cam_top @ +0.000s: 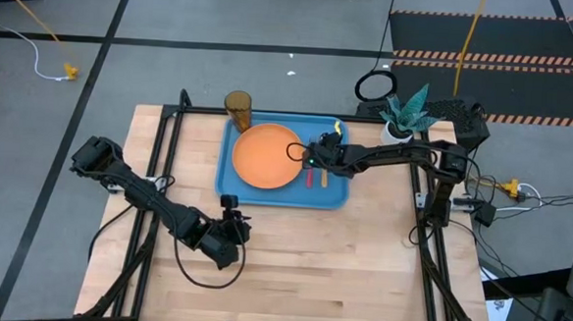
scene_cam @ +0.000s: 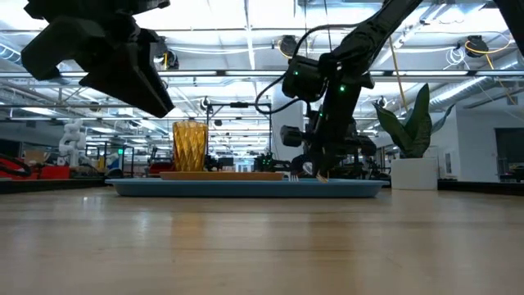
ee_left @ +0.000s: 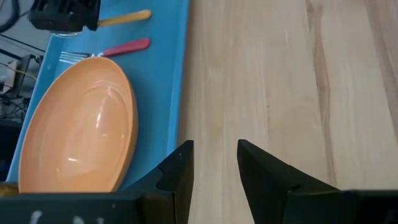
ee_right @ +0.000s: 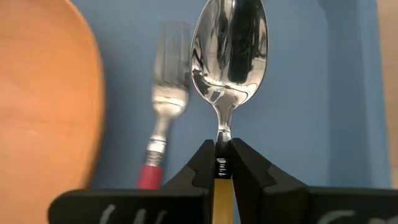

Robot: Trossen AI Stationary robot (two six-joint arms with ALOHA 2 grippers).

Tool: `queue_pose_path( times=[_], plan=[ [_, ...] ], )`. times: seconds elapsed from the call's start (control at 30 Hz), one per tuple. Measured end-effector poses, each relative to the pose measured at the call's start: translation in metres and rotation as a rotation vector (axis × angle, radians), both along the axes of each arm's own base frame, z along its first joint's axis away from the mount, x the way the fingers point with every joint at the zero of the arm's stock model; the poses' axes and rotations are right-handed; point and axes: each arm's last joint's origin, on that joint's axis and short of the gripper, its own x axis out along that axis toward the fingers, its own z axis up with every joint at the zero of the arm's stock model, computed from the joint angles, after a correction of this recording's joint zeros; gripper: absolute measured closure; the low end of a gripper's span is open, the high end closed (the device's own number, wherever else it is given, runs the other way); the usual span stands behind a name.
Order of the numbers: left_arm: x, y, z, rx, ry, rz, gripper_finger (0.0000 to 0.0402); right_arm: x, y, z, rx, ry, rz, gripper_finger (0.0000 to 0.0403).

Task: Pick and place plate/cup/fork/spoon on tray
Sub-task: Put the yellow spoon on the right side of the pink fork

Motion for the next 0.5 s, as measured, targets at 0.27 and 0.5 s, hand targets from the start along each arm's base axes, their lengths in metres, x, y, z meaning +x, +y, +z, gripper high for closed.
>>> queue_pose_path(
  times=[0.27, 0.5],
  plan=[
    [-0.0019, -0.0003, -0.0008, 0.013, 0.018, -0.007, 0.0275, -0.0052, -0.0013, -0.0045, 0.02, 0.019, -0.014, 0.0385],
    [-0.002, -0.0016, -0.0005, 0.01, 0.013, -0.012, 0.0275, -0.01, -0.0008, -0.0102, 0.027, 0.031, -0.023, 0.0385]
  ],
)
